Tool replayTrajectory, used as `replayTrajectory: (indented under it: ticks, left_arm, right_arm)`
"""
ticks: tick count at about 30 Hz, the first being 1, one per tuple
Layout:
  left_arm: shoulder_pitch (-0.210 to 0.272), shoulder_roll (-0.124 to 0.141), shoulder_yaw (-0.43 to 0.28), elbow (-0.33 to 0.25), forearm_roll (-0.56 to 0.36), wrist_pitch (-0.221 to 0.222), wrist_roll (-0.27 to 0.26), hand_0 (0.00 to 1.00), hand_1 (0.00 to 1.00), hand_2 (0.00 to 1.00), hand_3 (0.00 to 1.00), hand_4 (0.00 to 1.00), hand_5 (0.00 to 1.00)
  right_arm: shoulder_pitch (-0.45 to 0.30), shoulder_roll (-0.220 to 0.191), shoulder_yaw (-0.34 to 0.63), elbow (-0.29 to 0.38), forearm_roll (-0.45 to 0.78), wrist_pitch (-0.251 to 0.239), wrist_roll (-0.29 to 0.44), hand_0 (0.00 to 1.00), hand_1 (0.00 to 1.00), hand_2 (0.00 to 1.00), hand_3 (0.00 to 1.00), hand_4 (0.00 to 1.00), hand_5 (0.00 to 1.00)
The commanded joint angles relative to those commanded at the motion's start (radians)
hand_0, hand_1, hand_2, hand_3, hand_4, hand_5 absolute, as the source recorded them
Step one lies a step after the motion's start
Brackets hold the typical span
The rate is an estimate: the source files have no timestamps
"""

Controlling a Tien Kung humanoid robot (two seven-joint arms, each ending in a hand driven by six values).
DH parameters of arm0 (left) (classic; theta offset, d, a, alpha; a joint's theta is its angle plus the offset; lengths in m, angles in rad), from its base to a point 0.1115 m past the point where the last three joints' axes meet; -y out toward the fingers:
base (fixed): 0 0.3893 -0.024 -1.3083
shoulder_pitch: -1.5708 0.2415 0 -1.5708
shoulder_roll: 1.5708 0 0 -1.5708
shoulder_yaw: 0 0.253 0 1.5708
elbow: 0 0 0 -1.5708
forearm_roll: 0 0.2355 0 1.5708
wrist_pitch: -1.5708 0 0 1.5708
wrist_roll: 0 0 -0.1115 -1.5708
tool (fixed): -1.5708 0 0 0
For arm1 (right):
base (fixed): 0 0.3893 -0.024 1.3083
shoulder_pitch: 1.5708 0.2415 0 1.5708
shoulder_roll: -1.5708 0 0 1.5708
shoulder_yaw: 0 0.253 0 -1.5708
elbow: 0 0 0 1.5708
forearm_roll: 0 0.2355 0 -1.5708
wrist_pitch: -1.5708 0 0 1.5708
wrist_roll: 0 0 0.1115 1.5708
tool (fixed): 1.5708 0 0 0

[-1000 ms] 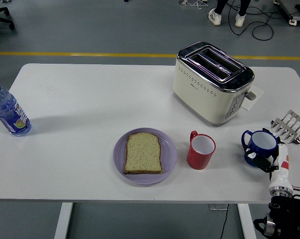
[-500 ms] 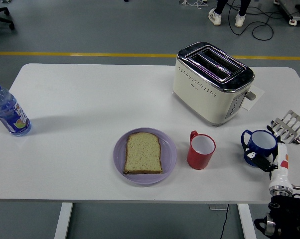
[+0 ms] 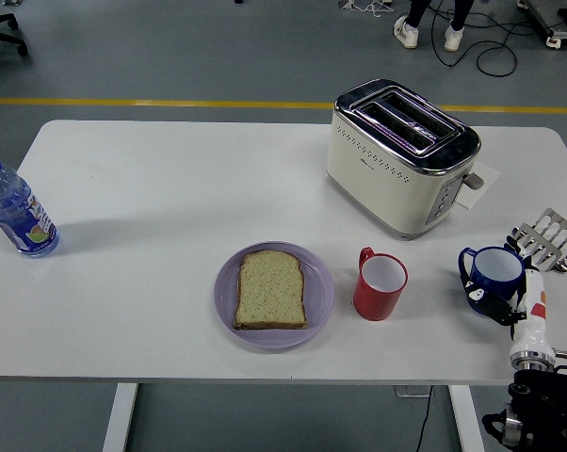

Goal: Pick up the cup,pour liquid into bread,place the cup on the desk

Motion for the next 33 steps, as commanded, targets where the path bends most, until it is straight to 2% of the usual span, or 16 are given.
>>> replayTrajectory:
  ticks: [4,5,21,33]
  left_arm:
    - [0.002,0.000,0.003,0.000,-0.001,0.000,0.000,0.634,0.644,0.653,0.506,0.242,0.853]
    - [0.002,0.000,0.004,0.000,-0.001,0.000,0.000,0.633,0.644,0.653,0.507,0.242,0.853]
    - [0.008,-0.002,0.011,0.000,-0.004,0.000,0.000,0.633,0.644,0.653,0.506,0.241,0.853]
    - [0.005,-0.001,0.005,0.000,-0.001,0.000,0.000,0.634,0.644,0.653,0.506,0.241,0.853]
  right_arm:
    - [-0.003,-0.001,0.006,0.003,-0.008,0.002,0.001,0.913,0.779,0.915,0.953,0.870,0.002]
    - [-0.004,-0.001,0.007,0.003,-0.010,0.003,0.001,0.914,0.777,0.913,0.988,0.879,0.002]
    - [-0.010,-0.001,0.013,-0.002,-0.018,0.016,-0.002,0.923,0.785,0.919,0.995,0.887,0.002]
    - [-0.019,-0.001,0.041,0.013,-0.034,0.068,0.006,0.967,0.820,0.974,0.998,0.908,0.002]
